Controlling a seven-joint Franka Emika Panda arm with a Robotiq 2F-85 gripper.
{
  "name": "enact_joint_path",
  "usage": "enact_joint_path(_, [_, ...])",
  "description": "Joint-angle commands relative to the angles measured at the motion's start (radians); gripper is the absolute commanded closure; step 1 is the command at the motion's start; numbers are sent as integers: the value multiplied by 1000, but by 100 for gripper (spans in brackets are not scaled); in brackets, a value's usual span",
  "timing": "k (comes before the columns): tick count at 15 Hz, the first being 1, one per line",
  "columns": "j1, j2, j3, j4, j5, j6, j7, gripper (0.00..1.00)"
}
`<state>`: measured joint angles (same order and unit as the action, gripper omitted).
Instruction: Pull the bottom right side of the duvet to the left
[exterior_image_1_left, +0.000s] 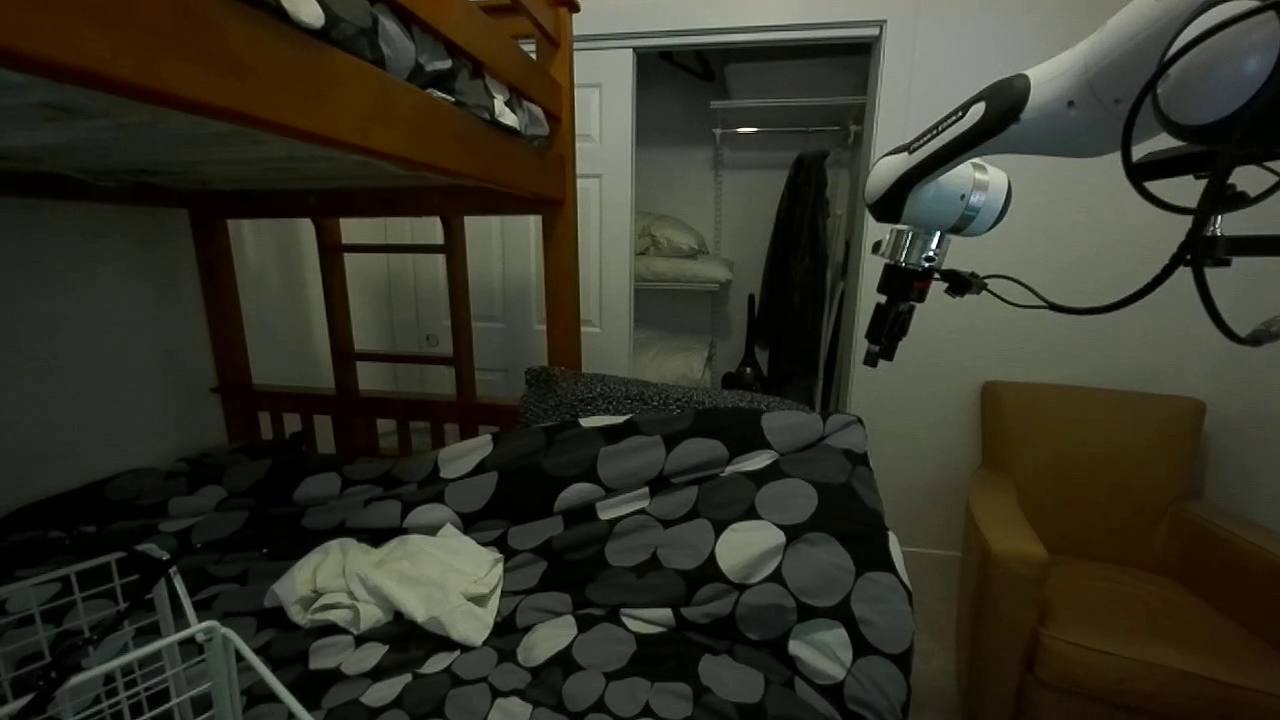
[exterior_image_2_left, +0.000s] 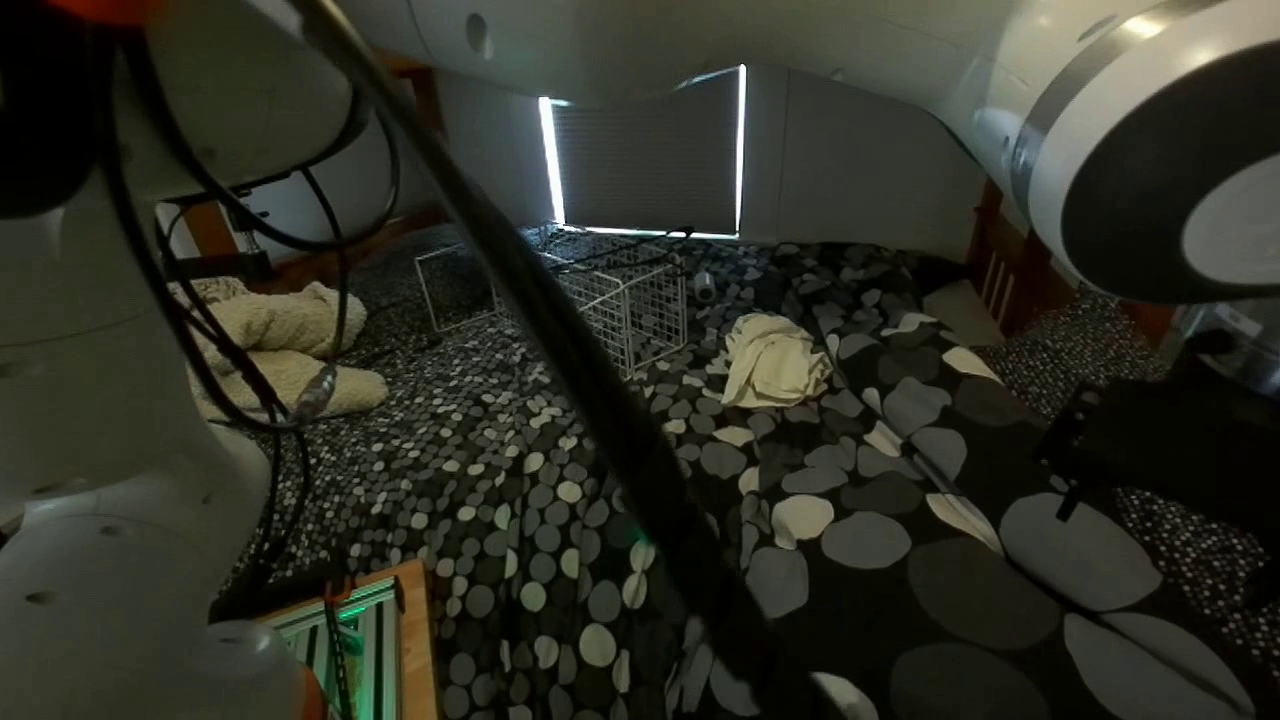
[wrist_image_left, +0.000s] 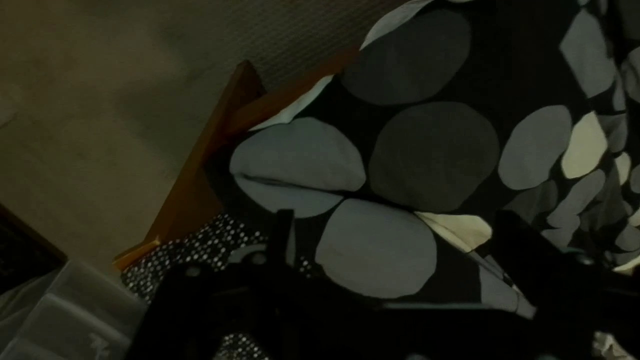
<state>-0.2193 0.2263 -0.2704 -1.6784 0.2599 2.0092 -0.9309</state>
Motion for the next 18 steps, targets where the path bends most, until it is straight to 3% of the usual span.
enact_joint_path(1, [-64,89,50,46,-40,144,-163,0])
enact_joint_path(3, [-100,175,78,117,-29,188,-279,0])
enact_joint_path(6, [-171,322,154,275,30,149,-448,0])
enact_joint_path(10, [-267,485,267,469,130,105,-574,0])
enact_joint_path(13, [-309,578,336,599,206,-34,-585,0])
enact_joint_path(17, [-301,626,339,685,176,-293,-551,0])
enact_joint_path(18, [-296,634,326,689,178,-298,-528,25])
